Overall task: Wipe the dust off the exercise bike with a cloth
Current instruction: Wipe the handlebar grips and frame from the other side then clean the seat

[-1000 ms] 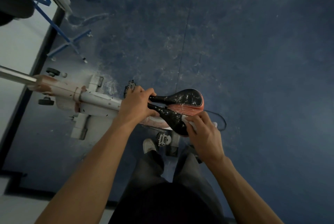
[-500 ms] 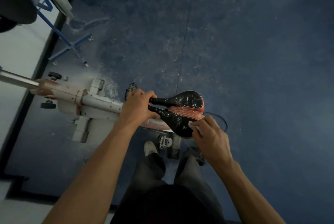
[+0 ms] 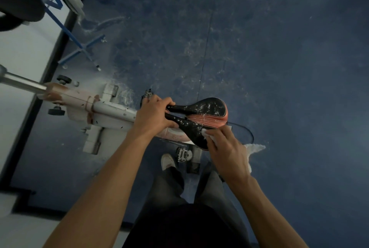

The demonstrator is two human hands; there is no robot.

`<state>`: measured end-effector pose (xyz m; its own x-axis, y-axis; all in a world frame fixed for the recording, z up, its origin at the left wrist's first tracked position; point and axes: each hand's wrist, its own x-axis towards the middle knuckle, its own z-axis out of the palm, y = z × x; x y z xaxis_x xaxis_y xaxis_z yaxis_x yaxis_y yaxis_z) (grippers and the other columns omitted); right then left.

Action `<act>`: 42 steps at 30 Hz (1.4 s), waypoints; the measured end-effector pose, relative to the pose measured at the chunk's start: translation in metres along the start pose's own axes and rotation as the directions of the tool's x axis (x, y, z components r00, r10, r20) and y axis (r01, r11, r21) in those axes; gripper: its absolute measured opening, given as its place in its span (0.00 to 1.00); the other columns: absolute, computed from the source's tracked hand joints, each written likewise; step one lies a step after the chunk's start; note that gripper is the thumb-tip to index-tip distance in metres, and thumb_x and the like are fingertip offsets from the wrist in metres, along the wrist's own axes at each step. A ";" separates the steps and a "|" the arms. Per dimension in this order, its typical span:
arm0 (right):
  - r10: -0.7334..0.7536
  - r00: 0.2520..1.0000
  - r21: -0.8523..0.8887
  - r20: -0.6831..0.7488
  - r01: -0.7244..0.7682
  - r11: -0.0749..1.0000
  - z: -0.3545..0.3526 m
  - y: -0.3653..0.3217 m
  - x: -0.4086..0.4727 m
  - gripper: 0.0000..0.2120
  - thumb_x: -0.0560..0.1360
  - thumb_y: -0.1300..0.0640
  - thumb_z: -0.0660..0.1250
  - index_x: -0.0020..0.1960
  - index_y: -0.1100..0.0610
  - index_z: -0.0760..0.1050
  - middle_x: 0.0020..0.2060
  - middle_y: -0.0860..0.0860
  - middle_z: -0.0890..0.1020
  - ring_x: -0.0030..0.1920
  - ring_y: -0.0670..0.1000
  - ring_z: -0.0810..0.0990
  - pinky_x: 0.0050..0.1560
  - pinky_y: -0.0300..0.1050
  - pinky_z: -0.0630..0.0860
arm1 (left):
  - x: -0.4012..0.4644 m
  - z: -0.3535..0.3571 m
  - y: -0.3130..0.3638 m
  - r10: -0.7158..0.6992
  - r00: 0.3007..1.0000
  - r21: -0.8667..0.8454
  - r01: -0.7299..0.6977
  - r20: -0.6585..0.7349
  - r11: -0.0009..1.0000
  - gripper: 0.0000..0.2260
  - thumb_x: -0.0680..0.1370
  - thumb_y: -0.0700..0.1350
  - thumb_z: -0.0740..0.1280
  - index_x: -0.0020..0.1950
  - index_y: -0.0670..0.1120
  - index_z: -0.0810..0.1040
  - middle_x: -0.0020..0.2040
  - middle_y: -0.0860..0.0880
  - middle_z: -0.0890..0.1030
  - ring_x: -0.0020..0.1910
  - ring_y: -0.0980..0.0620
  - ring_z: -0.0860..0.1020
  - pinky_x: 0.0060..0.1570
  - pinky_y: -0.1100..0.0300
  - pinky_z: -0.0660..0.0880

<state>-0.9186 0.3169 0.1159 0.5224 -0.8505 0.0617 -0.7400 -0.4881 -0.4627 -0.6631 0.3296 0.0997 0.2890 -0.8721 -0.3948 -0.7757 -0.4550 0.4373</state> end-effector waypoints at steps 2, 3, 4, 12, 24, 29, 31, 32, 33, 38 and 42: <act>-0.068 0.997 -0.024 0.032 0.068 0.997 0.004 0.000 -0.003 0.05 0.79 0.55 0.70 0.54 0.54 0.81 0.51 0.49 0.79 0.39 0.49 0.82 0.32 0.39 0.68 | -0.001 -0.001 0.001 0.001 1.000 0.005 -0.001 -0.002 1.000 0.31 0.65 0.59 0.81 0.66 0.57 0.75 0.61 0.50 0.73 0.62 0.46 0.68 0.55 0.51 0.72; -0.055 0.998 -0.031 0.023 0.055 0.998 0.003 0.004 -0.006 0.05 0.80 0.54 0.70 0.54 0.55 0.81 0.50 0.49 0.79 0.38 0.49 0.81 0.31 0.39 0.68 | -0.001 -0.001 0.000 0.001 1.000 0.004 -0.001 -0.003 1.000 0.31 0.66 0.59 0.81 0.66 0.57 0.75 0.61 0.50 0.73 0.62 0.46 0.68 0.55 0.51 0.72; -0.010 1.000 -0.034 -0.002 0.009 0.999 0.001 0.009 -0.009 0.05 0.80 0.54 0.70 0.53 0.55 0.80 0.48 0.49 0.78 0.37 0.48 0.80 0.29 0.40 0.69 | -0.001 0.000 0.000 0.001 1.000 0.001 -0.001 -0.003 1.000 0.31 0.66 0.59 0.81 0.66 0.57 0.75 0.61 0.50 0.73 0.62 0.46 0.68 0.54 0.52 0.72; -0.045 0.999 -0.033 -0.013 0.045 0.998 0.008 0.003 -0.003 0.05 0.80 0.55 0.71 0.52 0.56 0.80 0.50 0.50 0.79 0.37 0.48 0.79 0.29 0.42 0.72 | -0.001 0.001 -0.002 0.010 1.000 0.028 -0.009 -0.022 1.000 0.32 0.65 0.61 0.80 0.66 0.58 0.75 0.60 0.50 0.73 0.62 0.47 0.69 0.50 0.56 0.68; 0.077 0.995 -0.090 0.064 -0.071 0.993 0.015 -0.014 0.019 0.08 0.82 0.50 0.64 0.52 0.54 0.78 0.50 0.47 0.77 0.40 0.48 0.76 0.31 0.45 0.73 | 0.000 0.003 -0.006 0.008 0.999 0.024 -0.007 -0.037 1.000 0.32 0.64 0.63 0.79 0.65 0.60 0.74 0.60 0.51 0.73 0.62 0.46 0.69 0.49 0.55 0.69; 0.133 0.988 -0.122 0.083 -0.123 0.985 0.008 -0.007 0.013 0.06 0.80 0.52 0.63 0.48 0.53 0.75 0.48 0.46 0.76 0.39 0.51 0.78 0.33 0.44 0.68 | 0.000 0.003 -0.005 0.009 0.999 0.013 -0.009 -0.035 1.000 0.32 0.65 0.63 0.79 0.66 0.60 0.74 0.60 0.51 0.72 0.61 0.48 0.69 0.48 0.55 0.68; 0.128 0.990 -0.071 0.057 -0.124 0.990 0.013 -0.018 0.026 0.05 0.81 0.52 0.66 0.51 0.53 0.78 0.50 0.47 0.78 0.39 0.52 0.80 0.33 0.46 0.71 | -0.001 0.003 -0.005 0.009 0.999 0.011 -0.008 -0.038 1.000 0.32 0.65 0.62 0.79 0.67 0.59 0.74 0.60 0.51 0.72 0.61 0.47 0.69 0.49 0.54 0.70; 0.116 0.992 -0.058 0.054 -0.113 0.992 0.016 -0.023 0.032 0.06 0.81 0.52 0.67 0.53 0.53 0.79 0.51 0.48 0.78 0.40 0.52 0.80 0.33 0.46 0.72 | -0.001 0.002 -0.005 0.009 0.999 0.011 -0.009 -0.039 1.000 0.32 0.65 0.62 0.80 0.67 0.59 0.74 0.60 0.50 0.73 0.61 0.46 0.69 0.50 0.53 0.70; 0.102 0.993 -0.061 0.061 -0.099 0.993 0.017 -0.026 0.035 0.06 0.81 0.51 0.67 0.54 0.52 0.80 0.51 0.48 0.78 0.41 0.52 0.79 0.33 0.46 0.72 | -0.002 0.002 -0.005 0.010 0.999 0.012 -0.010 -0.039 1.000 0.32 0.65 0.62 0.80 0.67 0.59 0.75 0.60 0.50 0.73 0.62 0.46 0.69 0.50 0.53 0.71; 0.160 0.981 -0.119 0.109 -0.147 0.982 0.006 -0.013 0.017 0.05 0.79 0.52 0.66 0.46 0.53 0.74 0.45 0.46 0.76 0.39 0.51 0.77 0.33 0.45 0.71 | -0.003 0.003 -0.005 0.018 0.999 0.024 -0.017 -0.047 1.000 0.33 0.65 0.64 0.79 0.67 0.59 0.74 0.60 0.49 0.73 0.62 0.45 0.69 0.51 0.52 0.72; 0.149 0.982 -0.121 0.115 -0.135 0.984 0.006 -0.017 0.034 0.06 0.80 0.52 0.64 0.49 0.54 0.75 0.46 0.47 0.76 0.36 0.51 0.78 0.31 0.45 0.69 | -0.003 0.003 -0.004 0.004 0.999 0.017 -0.004 -0.043 1.000 0.33 0.65 0.63 0.79 0.67 0.59 0.75 0.60 0.50 0.73 0.63 0.45 0.69 0.51 0.51 0.73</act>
<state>-0.8858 0.2977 0.1206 0.4516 -0.8854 -0.1095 -0.8493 -0.3891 -0.3568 -0.6628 0.3344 0.0968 0.3093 -0.8809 -0.3582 -0.7863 -0.4487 0.4247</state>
